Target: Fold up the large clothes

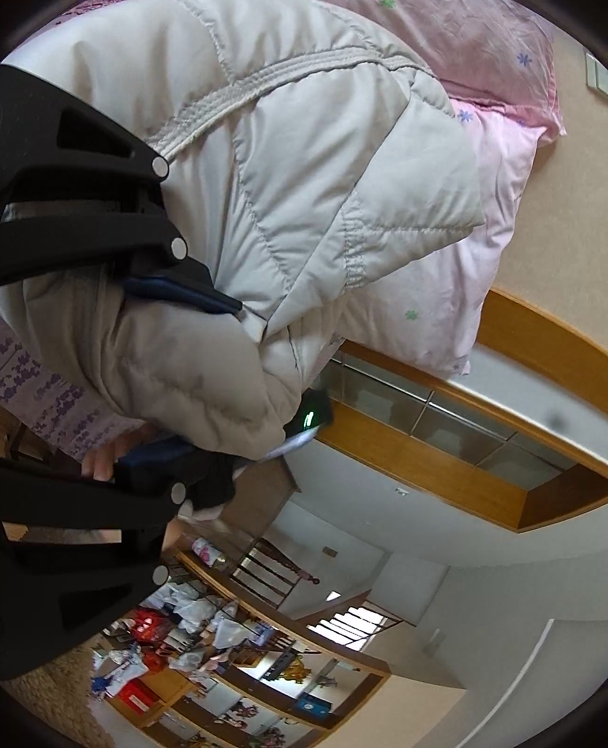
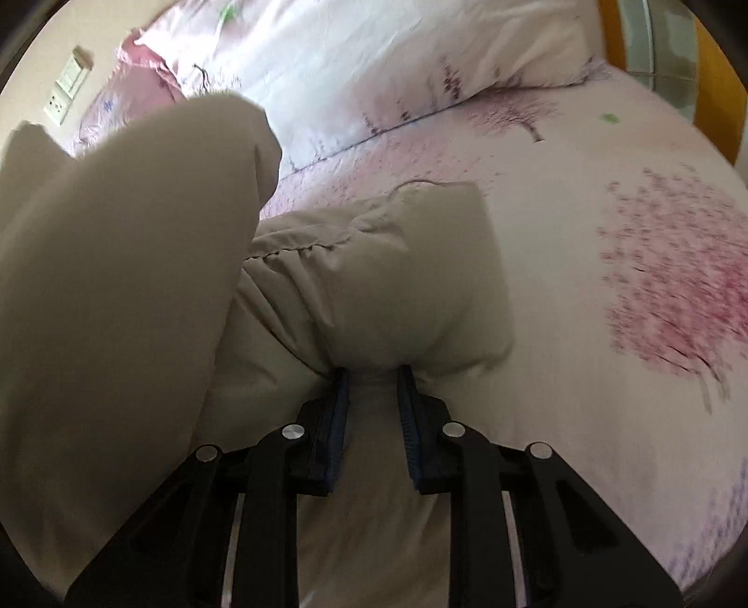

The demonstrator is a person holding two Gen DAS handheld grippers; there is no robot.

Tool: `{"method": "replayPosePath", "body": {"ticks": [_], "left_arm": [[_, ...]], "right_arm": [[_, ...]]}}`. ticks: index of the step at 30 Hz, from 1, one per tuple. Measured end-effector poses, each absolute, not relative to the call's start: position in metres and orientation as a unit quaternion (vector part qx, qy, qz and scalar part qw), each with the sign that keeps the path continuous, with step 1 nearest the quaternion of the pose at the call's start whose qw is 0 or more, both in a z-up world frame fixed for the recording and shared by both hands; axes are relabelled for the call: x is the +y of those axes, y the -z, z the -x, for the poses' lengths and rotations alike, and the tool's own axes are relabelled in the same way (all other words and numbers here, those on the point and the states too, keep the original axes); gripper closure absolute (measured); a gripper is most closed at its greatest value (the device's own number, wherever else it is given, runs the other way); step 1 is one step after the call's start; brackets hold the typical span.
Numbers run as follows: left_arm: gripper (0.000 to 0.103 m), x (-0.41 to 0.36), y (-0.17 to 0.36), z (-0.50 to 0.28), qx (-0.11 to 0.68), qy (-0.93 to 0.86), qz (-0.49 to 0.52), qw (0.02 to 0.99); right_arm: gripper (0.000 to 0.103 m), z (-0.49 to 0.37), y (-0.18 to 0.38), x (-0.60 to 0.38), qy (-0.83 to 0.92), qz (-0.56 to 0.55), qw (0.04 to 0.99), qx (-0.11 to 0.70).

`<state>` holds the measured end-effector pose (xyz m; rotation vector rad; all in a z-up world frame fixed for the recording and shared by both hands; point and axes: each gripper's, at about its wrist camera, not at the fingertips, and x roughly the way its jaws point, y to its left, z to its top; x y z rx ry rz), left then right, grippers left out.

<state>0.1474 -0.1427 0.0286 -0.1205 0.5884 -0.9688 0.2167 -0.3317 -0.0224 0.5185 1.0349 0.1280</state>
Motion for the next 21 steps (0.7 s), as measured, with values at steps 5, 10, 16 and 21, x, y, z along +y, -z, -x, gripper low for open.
{"method": "replayPosePath", "body": {"ticks": [5, 10, 16, 21], "left_arm": [[0.052, -0.151, -0.022, -0.144, 0.280, 0.457, 0.035, 0.844], [0.051, -0.169, -0.010, -0.140, 0.286, 0.457, -0.009, 0.843], [0.045, -0.190, 0.004, -0.132, 0.294, 0.466, -0.049, 0.833], [0.043, -0.195, 0.012, -0.132, 0.296, 0.465, -0.059, 0.832]], "right_arm": [[0.088, -0.241, 0.022, -0.330, -0.093, -0.220, 0.847, 0.474], [0.088, -0.223, 0.016, -0.370, -0.085, -0.267, 0.846, 0.454], [0.066, -0.181, -0.025, -0.415, -0.053, -0.306, 0.867, 0.388], [0.038, -0.168, -0.060, -0.398, -0.158, -0.309, 0.869, 0.354]]}}
